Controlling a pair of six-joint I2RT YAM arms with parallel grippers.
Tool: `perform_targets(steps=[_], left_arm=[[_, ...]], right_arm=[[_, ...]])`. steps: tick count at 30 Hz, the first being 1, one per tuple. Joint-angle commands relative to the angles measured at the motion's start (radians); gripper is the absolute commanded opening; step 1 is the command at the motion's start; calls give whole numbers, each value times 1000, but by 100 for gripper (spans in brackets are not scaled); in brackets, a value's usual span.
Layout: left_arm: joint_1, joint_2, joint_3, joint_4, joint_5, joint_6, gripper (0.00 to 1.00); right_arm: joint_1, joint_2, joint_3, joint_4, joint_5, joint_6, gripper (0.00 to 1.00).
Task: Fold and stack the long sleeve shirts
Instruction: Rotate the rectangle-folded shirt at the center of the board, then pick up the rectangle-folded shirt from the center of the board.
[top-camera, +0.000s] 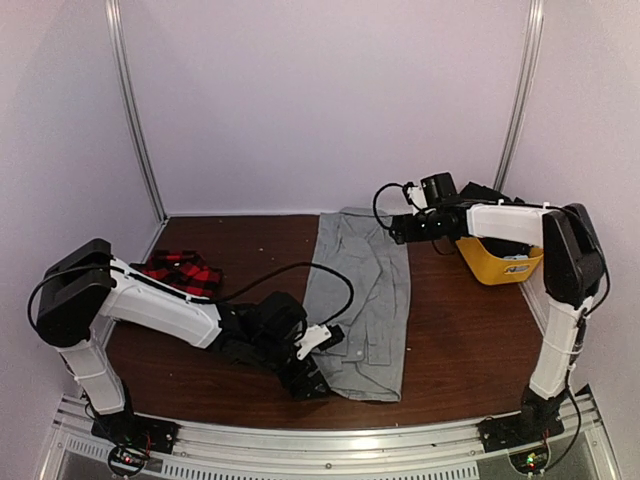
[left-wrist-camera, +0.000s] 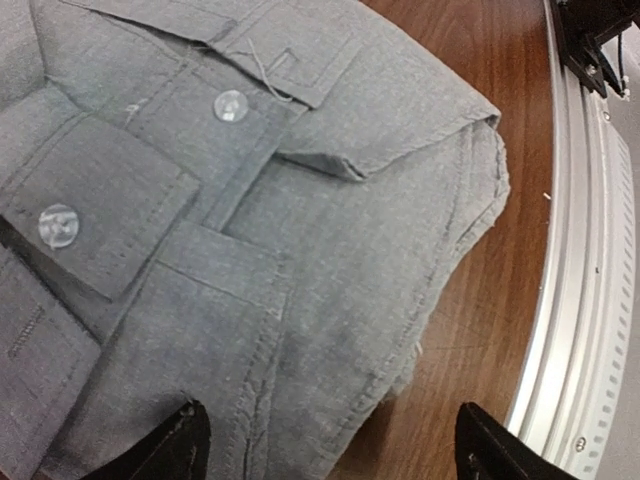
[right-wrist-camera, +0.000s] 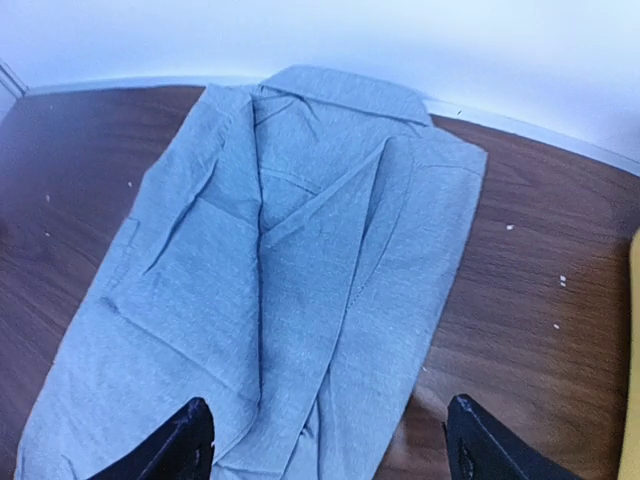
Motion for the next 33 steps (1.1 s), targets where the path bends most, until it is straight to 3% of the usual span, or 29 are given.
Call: perform_targets(steps=[1,7,13,18,24,33], left_arm=[[-10,9,29,-15,124,65,84],[-27,-62,10,-22,73,108,84],[-20,-230,-43,31,-102,117,90],[28,-336,-84,39,-217,63,95],[128,-454,-97,14,-264,-39,98],[274,-549,-102,-58,-238,-110,98]], right_arm=[[9,-188,-187,82,24,41,82],[83,-426,-455,92,3,90,82],[280,-658,-705,74,17,124,82],[484,-809,-816,31,85,194,84],[691,-762,-833,-40,201,219,85],[848,-541,-761,-111,263,171,87]])
